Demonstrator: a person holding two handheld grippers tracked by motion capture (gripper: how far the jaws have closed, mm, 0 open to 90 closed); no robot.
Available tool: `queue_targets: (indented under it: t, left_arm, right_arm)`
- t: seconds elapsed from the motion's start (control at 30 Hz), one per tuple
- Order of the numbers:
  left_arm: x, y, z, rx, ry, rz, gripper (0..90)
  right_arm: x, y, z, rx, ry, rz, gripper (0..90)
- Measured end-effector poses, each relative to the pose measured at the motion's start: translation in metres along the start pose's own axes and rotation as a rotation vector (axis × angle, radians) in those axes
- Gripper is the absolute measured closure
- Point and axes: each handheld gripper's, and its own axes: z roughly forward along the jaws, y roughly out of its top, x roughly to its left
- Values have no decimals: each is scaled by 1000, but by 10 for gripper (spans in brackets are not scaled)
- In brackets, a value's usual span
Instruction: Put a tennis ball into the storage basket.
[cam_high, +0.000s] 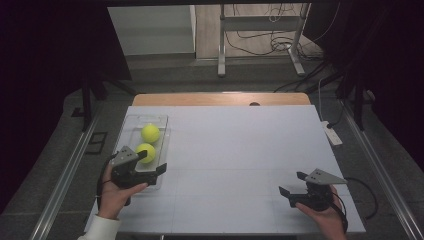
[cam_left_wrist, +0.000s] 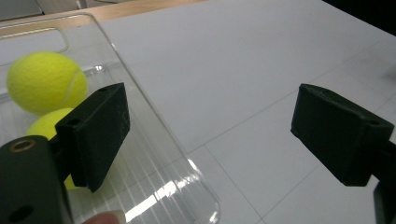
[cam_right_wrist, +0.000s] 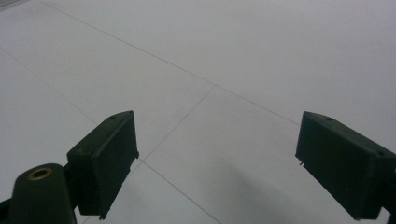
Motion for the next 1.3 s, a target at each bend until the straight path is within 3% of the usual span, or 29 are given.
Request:
queue_targets:
  t: [0.43, 1.3]
  left_arm:
    - [-23, -23, 5, -4, 0, 24, 119]
    - [-23, -22, 8, 7, -1, 28, 120]
  right_arm:
    - [0, 0, 0, -7, 9, -4, 134]
    - [-1, 0, -1, -24, 1, -11, 134]
